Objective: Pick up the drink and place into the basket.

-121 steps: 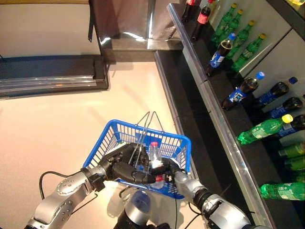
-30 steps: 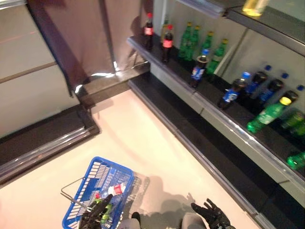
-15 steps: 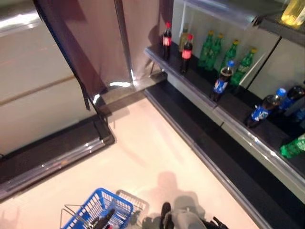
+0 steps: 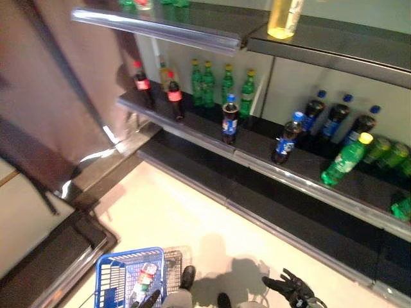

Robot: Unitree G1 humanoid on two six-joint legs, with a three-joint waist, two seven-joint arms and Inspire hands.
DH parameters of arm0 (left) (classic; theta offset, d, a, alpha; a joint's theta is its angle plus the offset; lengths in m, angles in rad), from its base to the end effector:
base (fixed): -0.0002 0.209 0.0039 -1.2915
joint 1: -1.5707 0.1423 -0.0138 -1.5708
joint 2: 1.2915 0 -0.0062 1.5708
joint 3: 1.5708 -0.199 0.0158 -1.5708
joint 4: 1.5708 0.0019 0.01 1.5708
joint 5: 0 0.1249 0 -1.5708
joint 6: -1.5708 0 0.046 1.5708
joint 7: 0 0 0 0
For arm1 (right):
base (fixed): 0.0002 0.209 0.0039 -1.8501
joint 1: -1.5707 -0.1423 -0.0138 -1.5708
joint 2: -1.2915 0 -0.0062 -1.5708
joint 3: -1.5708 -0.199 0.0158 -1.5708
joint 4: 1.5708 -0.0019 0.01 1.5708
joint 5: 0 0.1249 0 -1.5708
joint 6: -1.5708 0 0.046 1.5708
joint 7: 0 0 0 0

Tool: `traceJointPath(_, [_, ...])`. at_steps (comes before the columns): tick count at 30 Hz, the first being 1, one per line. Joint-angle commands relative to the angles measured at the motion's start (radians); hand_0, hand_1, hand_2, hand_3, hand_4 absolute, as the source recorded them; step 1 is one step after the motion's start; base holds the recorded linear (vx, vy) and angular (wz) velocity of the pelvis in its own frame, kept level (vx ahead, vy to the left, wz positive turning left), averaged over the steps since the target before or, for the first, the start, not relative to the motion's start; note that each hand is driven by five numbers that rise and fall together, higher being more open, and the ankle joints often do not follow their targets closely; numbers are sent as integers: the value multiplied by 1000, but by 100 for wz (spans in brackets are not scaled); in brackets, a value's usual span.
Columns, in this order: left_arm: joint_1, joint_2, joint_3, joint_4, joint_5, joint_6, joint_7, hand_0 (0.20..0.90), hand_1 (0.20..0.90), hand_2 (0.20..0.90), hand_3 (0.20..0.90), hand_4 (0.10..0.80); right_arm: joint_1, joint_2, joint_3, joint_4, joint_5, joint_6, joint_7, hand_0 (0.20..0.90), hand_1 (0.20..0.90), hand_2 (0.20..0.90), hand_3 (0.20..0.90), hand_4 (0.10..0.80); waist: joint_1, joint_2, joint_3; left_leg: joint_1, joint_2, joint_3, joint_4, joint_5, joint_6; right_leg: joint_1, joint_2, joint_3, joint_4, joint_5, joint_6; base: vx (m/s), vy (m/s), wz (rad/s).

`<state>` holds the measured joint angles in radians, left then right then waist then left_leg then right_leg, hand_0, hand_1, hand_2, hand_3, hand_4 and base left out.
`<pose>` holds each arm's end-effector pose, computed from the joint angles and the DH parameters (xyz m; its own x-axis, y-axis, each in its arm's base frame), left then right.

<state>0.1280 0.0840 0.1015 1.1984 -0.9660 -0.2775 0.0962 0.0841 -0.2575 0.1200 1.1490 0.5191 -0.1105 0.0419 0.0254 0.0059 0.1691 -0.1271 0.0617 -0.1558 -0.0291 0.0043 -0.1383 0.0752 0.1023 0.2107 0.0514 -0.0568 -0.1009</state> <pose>0.0292 0.1982 -0.1252 0.2694 0.4029 -0.8747 -0.8927 0.4452 -0.0699 0.0530 -0.2339 -0.1152 0.4374 -0.1877 -0.8794 0.3448 0.9383 -0.0288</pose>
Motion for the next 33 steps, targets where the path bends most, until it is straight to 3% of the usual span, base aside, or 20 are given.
traceJointPath(1, [-2,53,38,-119,-20,-149,-49,300,300,300,200,100,24,11,5,-15,-28,-64,43,900,900,900,900,800,4,-54,3,-75,-61,25,81,113,84,76,-100,-31,-30,7,162,368,350,-91])
traceJointPath(3, [-13,58,33,-119,-12,-143,-34,300,300,300,200,100,23,14,8,-13,-23,-63,38,900,900,900,900,800,0,-54,1,-64,-61,33,97,92,90,67,-119,-45,-9,-3,172,289,280,-108])
traceJointPath(5, [-42,83,13,-124,15,-133,-29,300,300,300,200,100,40,27,-3,-51,3,-65,12,900,900,900,900,800,-12,-53,-8,-77,-91,51,192,27,111,49,-155,-54,63,-26,188,413,406,-98])
traceJointPath(8, [-52,118,18,-149,-16,-165,-51,300,300,300,200,100,49,51,23,-130,-64,-50,-7,900,900,900,900,800,-16,-51,-19,-39,-105,105,204,-5,147,-14,-188,-135,144,5,203,288,269,-48])
traceJointPath(10, [-60,143,16,-194,-24,-183,-58,300,300,300,200,100,41,43,79,-190,-157,-66,-14,900,900,900,900,800,-5,-44,-10,-2,-90,150,187,-18,149,-67,-234,-206,131,37,217,56,112,-94])
traceJointPath(13, [-85,165,3,-256,-61,-194,-61,300,300,300,200,100,16,19,151,-302,-216,-69,-53,900,900,900,900,800,14,-45,13,12,-72,199,183,-29,135,-107,-291,-261,49,107,235,-57,-52,-96])
traceJointPath(14, [-98,182,-1,-305,-69,-188,-46,300,300,300,200,100,-10,-1,201,-414,-233,-42,-72,900,900,900,900,800,22,-47,37,15,-41,227,190,-39,123,-138,-313,-285,44,137,245,-73,-168,-55])
traceJointPath(17, [-116,187,-20,-345,-59,-169,10,300,300,300,200,100,-24,-55,262,-618,-246,-3,-71,900,900,900,900,800,21,-70,42,1,-8,244,208,-45,112,-118,-308,-280,-10,133,265,-23,-209,-39])
traceJointPath(18, [-118,186,-26,-352,-63,-158,30,300,300,300,200,100,-22,-67,271,-657,-266,-30,-48,900,900,900,900,800,20,-79,39,-3,-4,244,215,-45,109,-111,-306,-280,-20,134,267,86,-283,-6])
traceJointPath(19, [-111,182,-31,-353,-66,-151,49,300,300,300,200,100,-16,-111,292,-793,-246,10,-29,900,900,900,900,800,19,-97,29,-3,9,243,222,-45,99,-91,-299,-280,-38,131,269,127,-287,7])
traceJointPath(24, [-55,147,-32,-302,-54,-129,58,300,300,300,200,100,11,-240,257,-1059,-263,-47,81,900,900,900,900,800,16,-132,-4,39,35,228,197,-44,80,-34,-281,-285,-68,112,258,102,-151,-2])
traceJointPath(26, [-7,118,-18,-263,-33,-126,46,300,300,300,200,100,17,-334,164,-1243,-204,-84,151,900,900,900,900,800,16,-138,-23,74,44,219,159,-38,72,-12,-274,-293,-80,103,254,90,-79,13])
traceJointPath(29, [26,100,7,-242,15,-111,32,300,300,300,200,100,-1,-401,29,-1406,-90,-126,155,900,900,900,900,800,16,-127,-40,111,48,208,109,-25,64,1,-270,-303,-85,95,251,57,17,7])
traceJointPath(33, [26,98,26,-244,64,-87,35,300,300,300,200,100,-79,-386,-72,-1478,-77,-180,58,900,900,900,900,800,26,-107,-60,139,49,195,69,-17,54,15,-272,-320,-91,87,251,47,56,5])
